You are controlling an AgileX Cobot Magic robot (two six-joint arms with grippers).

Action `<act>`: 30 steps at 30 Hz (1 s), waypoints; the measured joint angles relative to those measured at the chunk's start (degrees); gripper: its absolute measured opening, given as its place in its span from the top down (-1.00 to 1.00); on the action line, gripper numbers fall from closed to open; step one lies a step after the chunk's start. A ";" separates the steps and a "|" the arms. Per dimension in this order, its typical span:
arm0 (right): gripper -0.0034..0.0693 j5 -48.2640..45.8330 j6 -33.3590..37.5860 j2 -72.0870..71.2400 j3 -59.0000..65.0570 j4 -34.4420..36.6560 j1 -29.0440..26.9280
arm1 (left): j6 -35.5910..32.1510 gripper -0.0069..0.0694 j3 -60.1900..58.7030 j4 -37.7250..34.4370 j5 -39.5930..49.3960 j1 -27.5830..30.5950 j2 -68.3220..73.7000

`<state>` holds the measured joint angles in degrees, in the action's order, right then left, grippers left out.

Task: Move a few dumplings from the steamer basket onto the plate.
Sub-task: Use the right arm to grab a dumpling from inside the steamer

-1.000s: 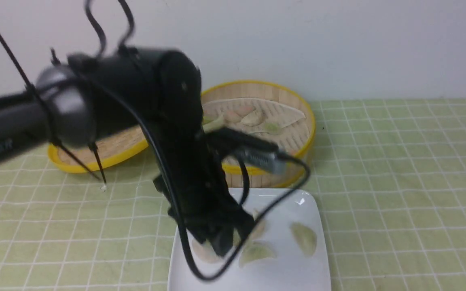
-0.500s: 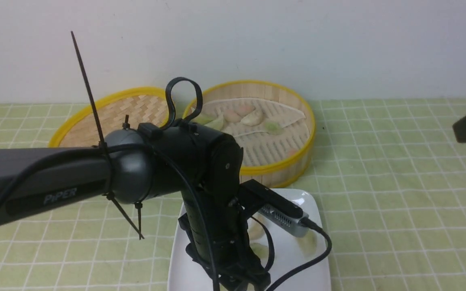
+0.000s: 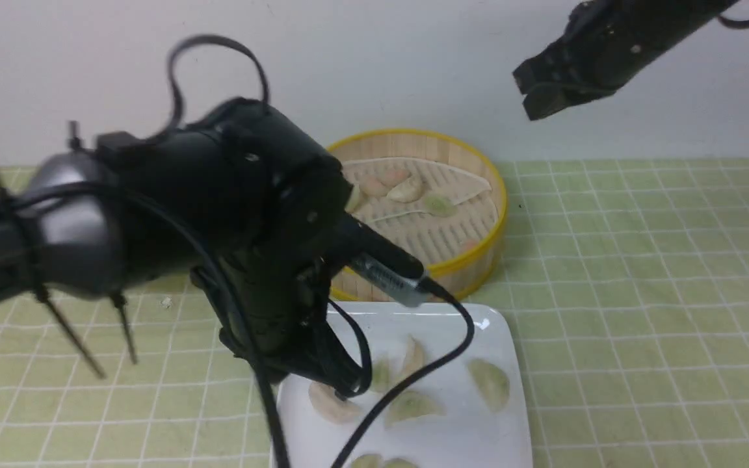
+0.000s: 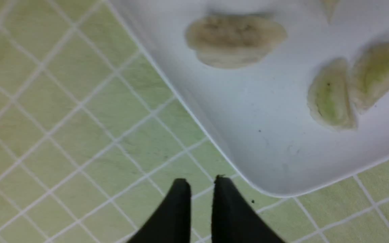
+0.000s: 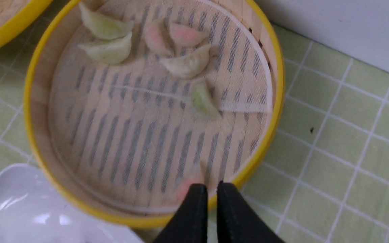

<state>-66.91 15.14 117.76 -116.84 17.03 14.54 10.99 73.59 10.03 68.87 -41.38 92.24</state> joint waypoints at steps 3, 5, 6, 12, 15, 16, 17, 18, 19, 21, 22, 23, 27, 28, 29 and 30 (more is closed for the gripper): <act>0.57 -1.33 0.63 11.18 -10.55 0.14 0.41 | 2.70 0.82 0.00 -0.49 0.47 0.00 -7.01; 0.41 -2.86 0.76 17.34 -17.02 0.14 0.95 | 4.23 0.83 -0.05 -0.94 1.28 0.00 -11.83; 0.31 -3.56 0.76 20.46 -20.55 0.14 1.31 | 4.71 0.83 -0.10 -1.08 1.45 0.00 -13.64; -0.15 -4.47 0.80 30.76 -31.64 -1.16 3.49 | 7.13 0.83 -0.29 -1.19 2.17 0.00 -23.24; -0.33 -4.80 1.34 32.60 -32.15 -3.26 5.24 | 8.00 0.83 -0.29 -0.40 2.78 0.00 -27.48; -0.34 -4.80 1.41 32.78 -32.22 -4.16 5.76 | 8.30 0.83 -0.29 0.00 2.84 0.00 -28.44; -0.35 -4.80 1.41 33.04 -32.22 -4.77 6.09 | 8.55 0.83 -0.29 0.31 2.84 0.00 -29.14; -0.36 -4.80 1.46 33.32 -32.27 -6.12 6.77 | 9.08 0.83 -0.29 0.96 2.90 0.00 -30.06; -0.36 -4.67 1.46 33.62 -32.32 -7.00 7.17 | 9.54 0.83 -0.29 1.52 2.88 0.00 -30.70; -0.31 -4.14 1.40 34.21 -32.35 -8.17 7.61 | 10.03 0.83 -0.29 2.36 2.95 0.00 -31.66; -0.27 -4.02 1.24 34.62 -32.35 -8.42 7.74 | 10.09 0.83 -0.29 2.52 3.03 0.00 -32.05; -0.20 -3.93 0.69 35.05 -32.35 -8.71 7.74 | 10.15 0.83 -0.29 2.66 3.03 0.00 -32.38; 0.32 -3.16 -1.34 35.46 -32.91 -9.76 7.74 | 10.34 0.83 -0.29 2.66 3.03 0.00 -33.01; 0.38 -3.41 -1.56 35.46 -33.05 -9.78 7.74 | 10.34 0.83 -0.33 2.66 3.03 0.00 -33.01; 0.39 -3.55 -1.62 35.40 -33.11 -9.78 7.74 | 10.34 0.83 -0.35 2.66 3.03 0.00 -33.01; 0.41 -3.90 -1.62 35.22 -33.22 -9.85 7.74 | 10.34 0.83 -0.40 2.66 3.03 0.00 -33.01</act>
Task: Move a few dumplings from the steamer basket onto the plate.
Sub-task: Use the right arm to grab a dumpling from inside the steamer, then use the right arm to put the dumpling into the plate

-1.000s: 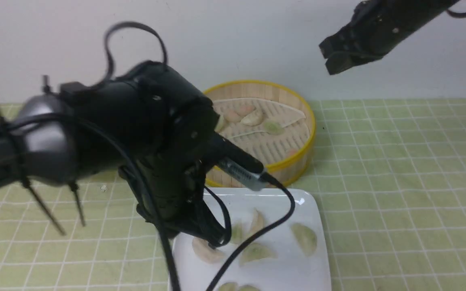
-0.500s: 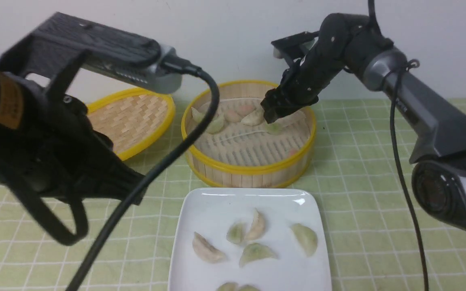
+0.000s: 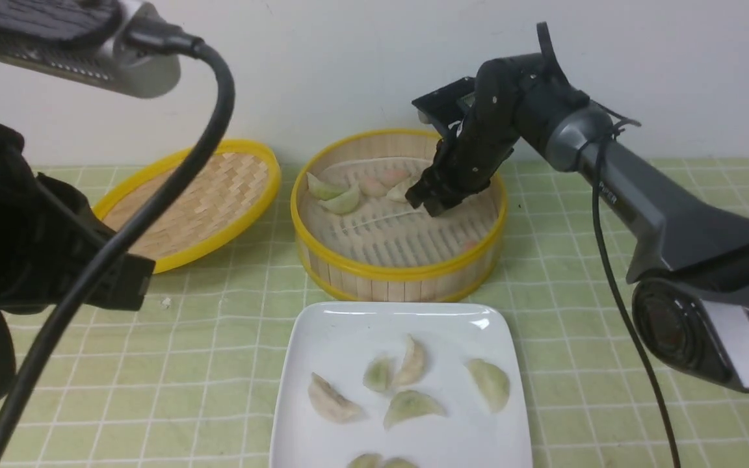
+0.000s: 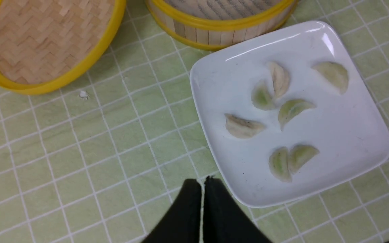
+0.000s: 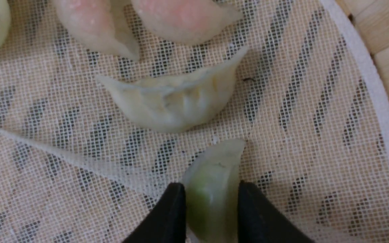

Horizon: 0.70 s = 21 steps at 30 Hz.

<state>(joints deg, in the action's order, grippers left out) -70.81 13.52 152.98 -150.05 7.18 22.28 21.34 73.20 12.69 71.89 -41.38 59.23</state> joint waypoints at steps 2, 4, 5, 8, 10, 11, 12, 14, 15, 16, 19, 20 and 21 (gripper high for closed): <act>0.43 -0.94 -0.73 -1.21 -0.13 0.05 0.06 | 0.00 0.83 0.00 0.00 0.00 0.00 0.00; 0.43 -1.39 -2.21 -3.85 -0.13 0.05 0.11 | -0.06 0.83 0.00 0.09 0.00 0.00 0.00; 0.43 -1.39 -2.38 -3.85 -0.13 0.05 0.11 | -0.06 0.83 0.00 0.09 0.00 0.00 0.00; 0.43 -1.27 -4.16 -13.94 3.84 1.44 0.11 | -0.06 0.83 0.00 0.14 0.00 0.00 -0.14; 0.43 -0.76 -4.31 -24.18 12.65 3.66 0.11 | -0.12 0.83 0.00 0.14 0.00 0.00 -0.48; 0.43 -0.68 -4.31 -26.96 15.61 4.44 0.11 | -0.17 0.83 0.00 0.14 0.05 0.00 -0.70; 0.43 -0.62 -4.31 -31.60 20.95 5.21 0.11 | -0.20 0.83 0.00 0.14 0.05 0.00 -0.91; 0.43 -0.50 -4.31 -40.25 32.61 7.17 0.33 | -0.28 0.83 0.00 0.20 0.05 0.00 -1.51; 0.43 -0.50 -4.31 -41.03 33.78 7.29 0.41 | -0.28 0.83 0.00 0.20 0.05 0.00 -1.51; 0.43 -0.50 -3.91 -45.39 41.01 8.20 0.68 | -0.28 0.83 -0.01 0.42 0.05 0.00 -1.71; 0.43 -0.02 -2.73 -53.45 60.59 9.21 3.14 | -0.32 0.83 -0.06 1.20 0.05 0.00 -1.78; 0.43 1.72 -2.40 -54.29 64.65 9.10 4.23 | -0.32 0.83 -0.06 1.25 0.05 0.00 -1.78; 0.43 4.69 -1.93 -54.80 69.08 8.99 5.25 | -0.32 0.83 -0.11 1.25 0.10 0.00 -1.78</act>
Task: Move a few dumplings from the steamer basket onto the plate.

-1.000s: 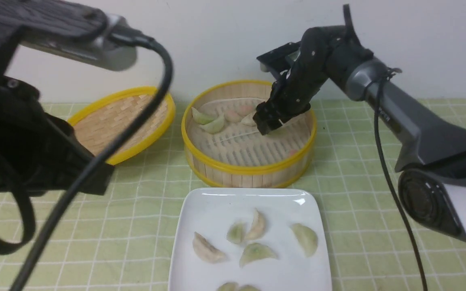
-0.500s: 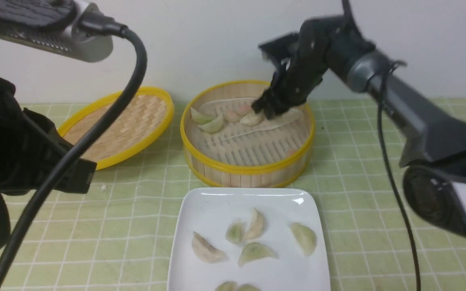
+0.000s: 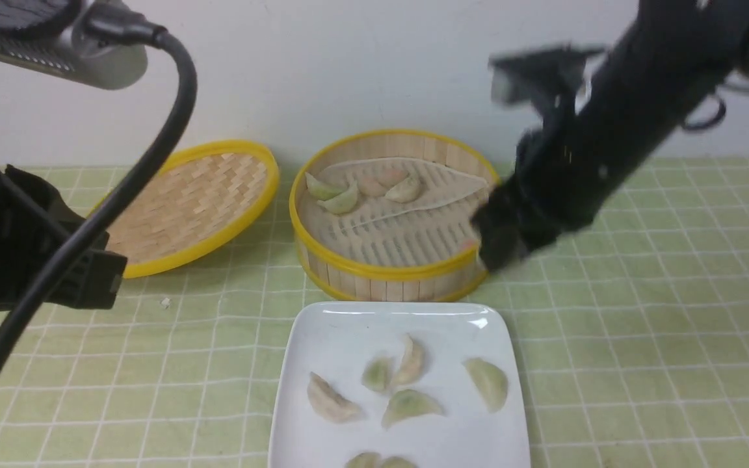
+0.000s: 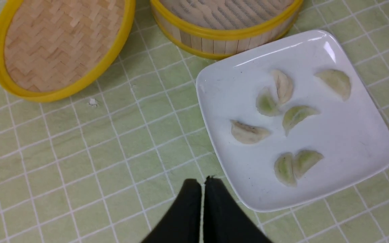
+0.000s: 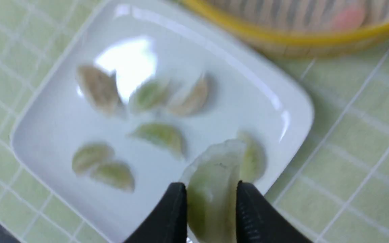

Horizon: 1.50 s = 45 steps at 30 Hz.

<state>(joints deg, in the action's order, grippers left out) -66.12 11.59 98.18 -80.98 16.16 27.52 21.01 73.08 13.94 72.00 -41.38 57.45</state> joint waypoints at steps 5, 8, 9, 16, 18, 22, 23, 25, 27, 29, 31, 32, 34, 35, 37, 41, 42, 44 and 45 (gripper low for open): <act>0.43 10.69 0.41 1.30 10.06 1.63 1.32 | -0.02 0.83 -0.26 0.05 0.05 0.00 0.00; 0.33 12.92 1.76 2.88 10.02 4.70 1.32 | -0.02 0.83 -0.33 0.00 0.05 0.00 0.00; 0.28 13.01 2.23 3.20 9.95 5.10 1.32 | -0.02 0.83 -0.33 0.00 0.05 0.00 0.00; -0.45 13.01 6.50 5.25 6.03 8.26 1.24 | -0.07 0.83 -0.33 0.00 0.11 0.00 0.00; -0.56 14.39 5.83 5.39 2.63 7.47 0.72 | -0.07 0.83 -0.33 0.00 0.11 0.00 0.00; -0.61 17.48 4.94 8.45 -9.72 5.92 -2.16 | -0.07 0.83 -0.33 0.00 0.11 0.00 0.00; -0.61 17.48 4.94 9.11 -11.32 5.82 -2.78 | -0.07 0.83 -0.33 0.00 0.11 0.00 0.00; -0.61 16.82 4.87 11.93 -17.24 5.59 -3.94 | -0.07 0.83 -0.33 0.00 0.11 0.00 0.00; -0.62 12.54 4.87 20.80 -31.88 5.05 -6.38 | -0.07 0.83 -0.33 0.00 0.11 0.00 0.00; -0.62 10.17 4.93 25.28 -38.28 4.90 -7.01 | -0.07 0.83 -0.33 0.00 0.11 0.00 0.00; -0.62 7.62 5.19 29.84 -44.45 4.90 -7.38 | -0.07 0.83 -0.33 0.00 0.11 0.00 0.00; -0.62 5.66 6.61 34.92 -50.97 4.90 -7.58 | -0.07 0.83 -0.33 0.00 0.11 0.00 0.00; -0.62 4.00 8.74 40.77 -58.16 4.77 -7.60 | -0.07 0.83 -0.33 0.00 0.11 0.00 0.00; -0.62 3.35 9.77 43.38 -61.22 4.72 -7.60 | -0.07 0.83 -0.33 0.00 0.11 0.00 0.00; -0.62 2.69 11.06 47.07 -65.28 4.72 -7.60 | -0.07 0.83 -0.33 0.00 0.11 0.00 0.00; -0.62 2.32 12.23 53.03 -70.79 4.54 -7.60 | -0.07 0.83 -0.33 0.00 0.11 0.00 0.00; -0.62 2.38 12.98 54.53 -71.65 4.39 -7.60 | -0.07 0.83 -0.33 0.00 0.11 0.00 0.00; -0.62 2.53 14.53 55.84 -72.07 4.25 -7.60 | -0.07 0.83 -0.33 0.00 0.11 0.00 0.00; -0.62 2.58 15.55 56.57 -72.22 4.19 -7.60 | -0.07 0.83 -0.33 0.00 0.11 0.00 0.00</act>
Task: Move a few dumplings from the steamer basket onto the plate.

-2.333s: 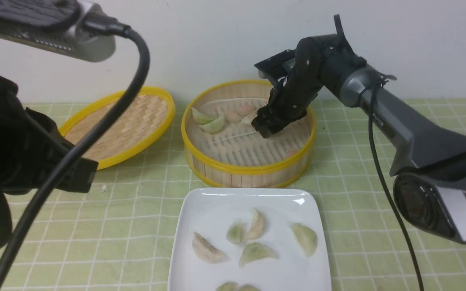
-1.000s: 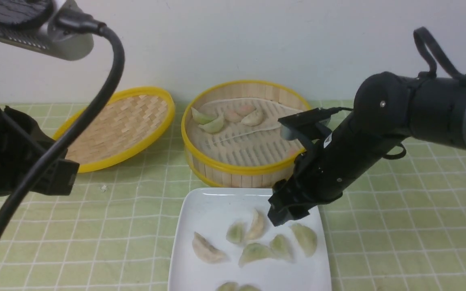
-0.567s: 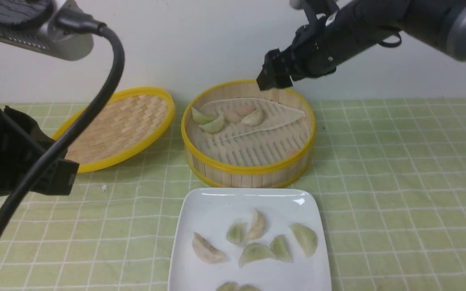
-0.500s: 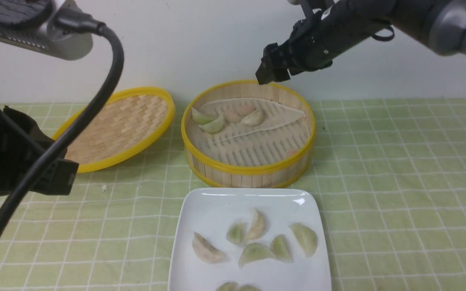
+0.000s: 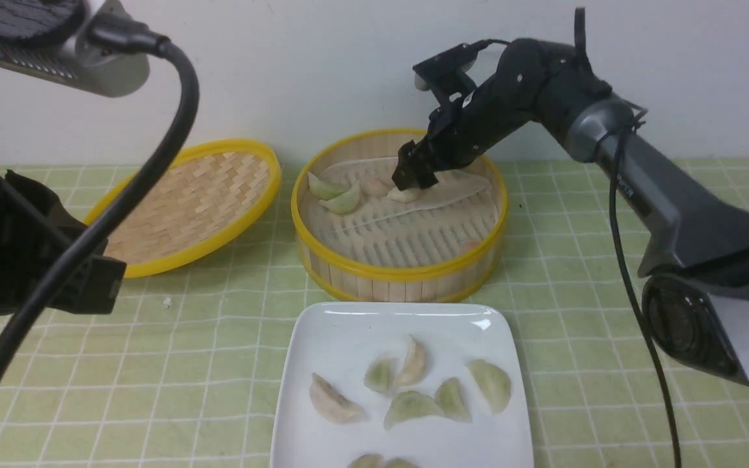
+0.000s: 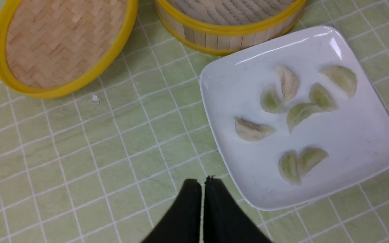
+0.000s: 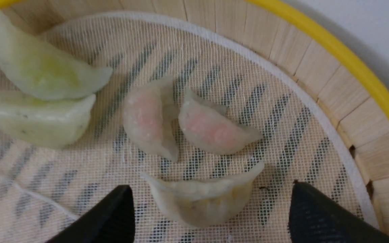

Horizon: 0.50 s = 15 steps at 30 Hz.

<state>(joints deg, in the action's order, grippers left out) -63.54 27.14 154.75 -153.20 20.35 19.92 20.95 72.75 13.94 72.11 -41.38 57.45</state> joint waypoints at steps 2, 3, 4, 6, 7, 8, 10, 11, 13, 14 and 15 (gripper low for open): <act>-0.62 0.00 1.60 1.10 -0.01 -0.06 0.00 | -0.07 0.83 0.00 0.12 0.00 0.00 0.00; -0.62 0.00 2.50 1.64 -0.01 -0.11 0.00 | -0.07 0.83 0.00 0.45 0.00 0.00 0.00; -0.62 0.09 3.26 1.85 -0.01 -0.11 0.00 | -0.07 0.83 0.00 0.78 0.00 0.00 0.00; -0.62 0.62 5.56 2.04 -0.01 0.12 0.00 | -0.09 0.83 0.00 1.31 0.00 0.00 0.00; -0.62 0.88 6.83 2.15 -0.06 0.27 0.00 | -0.09 0.83 0.00 1.48 0.00 0.00 0.00; -0.62 1.35 8.53 2.34 -0.12 0.59 0.00 | -0.09 0.83 0.00 1.55 0.00 0.00 0.00; -0.62 2.20 12.26 2.88 -0.33 1.29 0.00 | -0.09 0.83 0.00 1.55 0.00 0.00 0.00; -0.62 2.79 14.28 3.07 -0.48 1.70 0.00 | -0.09 0.83 0.00 1.55 0.00 0.00 0.00; -0.62 3.35 17.16 3.37 -0.61 2.93 0.00 | -0.14 0.83 0.00 1.55 0.00 0.00 0.00; -0.62 3.65 18.23 3.59 -0.61 3.45 0.00 | -0.14 0.83 0.00 1.55 0.00 0.00 0.00; -0.61 4.29 19.77 3.72 -0.61 4.58 0.00 | -0.14 0.83 0.00 1.55 0.00 0.00 0.00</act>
<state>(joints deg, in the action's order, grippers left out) -59.25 46.92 158.48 -153.81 24.93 19.92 20.81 72.75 15.49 72.11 -41.38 57.45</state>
